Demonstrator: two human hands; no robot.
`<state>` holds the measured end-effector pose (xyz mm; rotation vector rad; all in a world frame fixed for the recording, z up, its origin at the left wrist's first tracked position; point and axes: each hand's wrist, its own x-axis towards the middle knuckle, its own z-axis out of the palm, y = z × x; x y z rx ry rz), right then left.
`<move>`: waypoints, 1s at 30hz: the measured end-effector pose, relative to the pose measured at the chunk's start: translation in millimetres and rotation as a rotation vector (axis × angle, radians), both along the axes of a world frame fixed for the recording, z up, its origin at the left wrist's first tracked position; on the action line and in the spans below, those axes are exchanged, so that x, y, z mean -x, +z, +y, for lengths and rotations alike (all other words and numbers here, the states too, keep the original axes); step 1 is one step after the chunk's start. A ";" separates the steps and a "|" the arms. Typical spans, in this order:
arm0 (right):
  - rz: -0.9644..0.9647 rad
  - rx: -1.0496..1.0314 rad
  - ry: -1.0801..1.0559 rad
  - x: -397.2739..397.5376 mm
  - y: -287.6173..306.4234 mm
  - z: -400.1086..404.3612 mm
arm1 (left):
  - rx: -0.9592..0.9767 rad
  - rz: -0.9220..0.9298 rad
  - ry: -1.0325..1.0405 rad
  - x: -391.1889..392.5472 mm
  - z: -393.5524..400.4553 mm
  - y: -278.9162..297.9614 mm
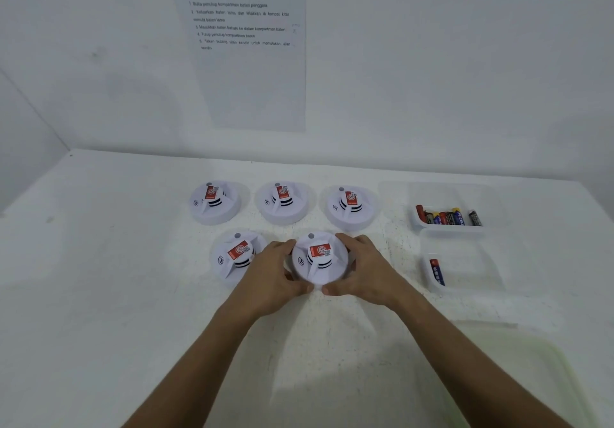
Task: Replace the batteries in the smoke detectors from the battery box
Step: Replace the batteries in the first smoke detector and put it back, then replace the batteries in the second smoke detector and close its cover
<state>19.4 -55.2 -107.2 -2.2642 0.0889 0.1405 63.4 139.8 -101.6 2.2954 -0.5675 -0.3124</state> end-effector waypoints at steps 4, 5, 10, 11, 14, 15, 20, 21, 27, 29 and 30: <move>0.010 0.025 0.008 2.5 3.6 -0.2 | 0.002 -0.007 0.002 4.4 0.0 3.2; 0.014 0.034 0.015 3.3 5.1 0.0 | 0.001 -0.008 0.003 5.2 -0.3 4.5; 0.042 0.093 0.037 4.6 21.7 4.6 | -0.061 -0.021 -0.004 8.8 0.7 17.7; 0.026 0.102 0.032 4.1 26.6 6.2 | -0.071 -0.029 0.000 8.5 3.3 23.6; -0.041 0.055 0.023 -2.2 40.6 14.9 | -0.066 -0.051 0.061 1.0 23.4 43.4; -0.052 0.030 0.036 -6.4 44.3 20.4 | -0.050 -0.069 0.079 -3.4 33.2 50.5; -0.025 -0.024 0.228 -35.1 49.5 62.1 | -0.080 -0.045 0.018 -22.5 84.6 70.7; -0.001 -0.020 0.265 -40.6 49.4 69.8 | -0.083 -0.018 0.009 -22.7 91.3 71.2; 0.097 0.184 0.386 -64.0 36.4 97.1 | -0.148 0.047 0.004 -28.1 109.5 48.4; 0.112 0.225 0.394 -67.1 32.0 101.3 | -0.182 0.067 0.006 -28.4 107.1 40.7; 0.113 0.242 0.402 -68.3 30.1 103.0 | -0.197 0.073 0.010 -28.5 105.2 37.2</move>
